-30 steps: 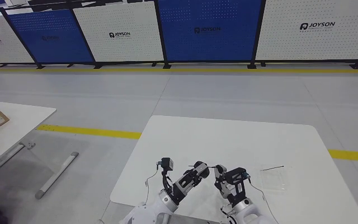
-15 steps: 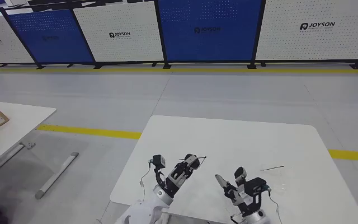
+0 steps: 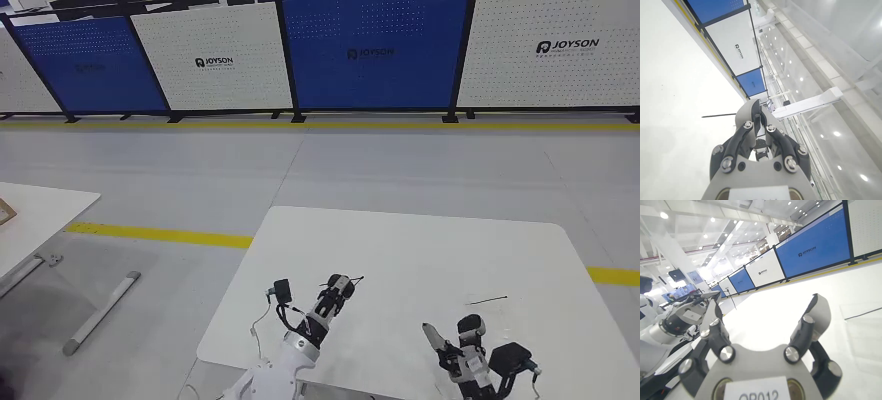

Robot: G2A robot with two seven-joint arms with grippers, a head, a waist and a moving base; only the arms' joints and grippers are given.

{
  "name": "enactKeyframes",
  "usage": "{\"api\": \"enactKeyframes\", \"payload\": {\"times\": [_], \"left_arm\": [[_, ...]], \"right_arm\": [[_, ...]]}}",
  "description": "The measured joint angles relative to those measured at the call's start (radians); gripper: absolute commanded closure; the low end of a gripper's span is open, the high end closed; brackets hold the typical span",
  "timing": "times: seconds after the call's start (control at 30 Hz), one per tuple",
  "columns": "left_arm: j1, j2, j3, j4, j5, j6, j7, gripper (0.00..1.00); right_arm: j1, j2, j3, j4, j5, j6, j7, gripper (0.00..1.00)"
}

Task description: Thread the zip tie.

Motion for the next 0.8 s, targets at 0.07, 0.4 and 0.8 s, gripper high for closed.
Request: {"api": "enactKeyframes", "payload": {"times": [0.07,0.4,0.8], "left_arm": [[0.000,0.000,0.000,0.000,0.000,0.000,0.000,1.00],[-0.007,-0.004,-0.006,0.013,-0.037,0.007,0.014,1.00],[-0.031,-0.015,-0.048,0.081,-0.139,-0.003,0.079,1.00]], "right_arm": [[0.000,0.000,0.000,0.000,0.000,0.000,0.000,0.00],[-0.013,0.006,0.030,-0.041,0.068,-0.043,0.055,0.00],[-0.089,0.047,0.315,-0.148,0.587,-0.051,0.177,0.00]]}}
